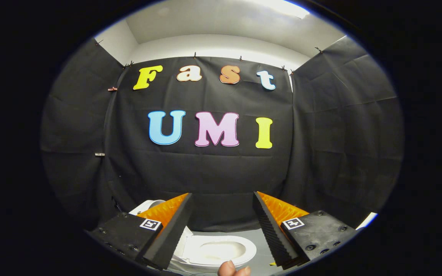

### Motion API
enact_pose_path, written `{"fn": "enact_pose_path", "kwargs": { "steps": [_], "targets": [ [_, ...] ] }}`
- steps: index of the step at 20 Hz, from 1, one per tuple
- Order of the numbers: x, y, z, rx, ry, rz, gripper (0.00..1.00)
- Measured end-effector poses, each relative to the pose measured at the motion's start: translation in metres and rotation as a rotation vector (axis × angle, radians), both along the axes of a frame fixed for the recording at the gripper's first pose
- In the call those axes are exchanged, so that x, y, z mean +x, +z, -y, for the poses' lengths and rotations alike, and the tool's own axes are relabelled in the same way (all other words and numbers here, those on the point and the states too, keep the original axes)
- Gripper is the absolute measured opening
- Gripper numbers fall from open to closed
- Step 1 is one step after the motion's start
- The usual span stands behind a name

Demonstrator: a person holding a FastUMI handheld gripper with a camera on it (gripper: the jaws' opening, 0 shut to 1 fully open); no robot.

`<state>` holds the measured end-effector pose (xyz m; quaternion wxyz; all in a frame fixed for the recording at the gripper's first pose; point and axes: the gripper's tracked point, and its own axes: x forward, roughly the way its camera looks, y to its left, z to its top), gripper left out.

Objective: Open the toilet lid.

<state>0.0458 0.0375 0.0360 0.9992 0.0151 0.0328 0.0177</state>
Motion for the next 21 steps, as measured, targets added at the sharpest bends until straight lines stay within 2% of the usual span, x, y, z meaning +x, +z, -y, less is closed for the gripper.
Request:
{"fn": "enact_pose_path", "kwargs": {
  "steps": [21],
  "targets": [
    [-0.0028, 0.0074, -0.0006, 0.008, 0.000, 0.017, 0.99]
  ]
}}
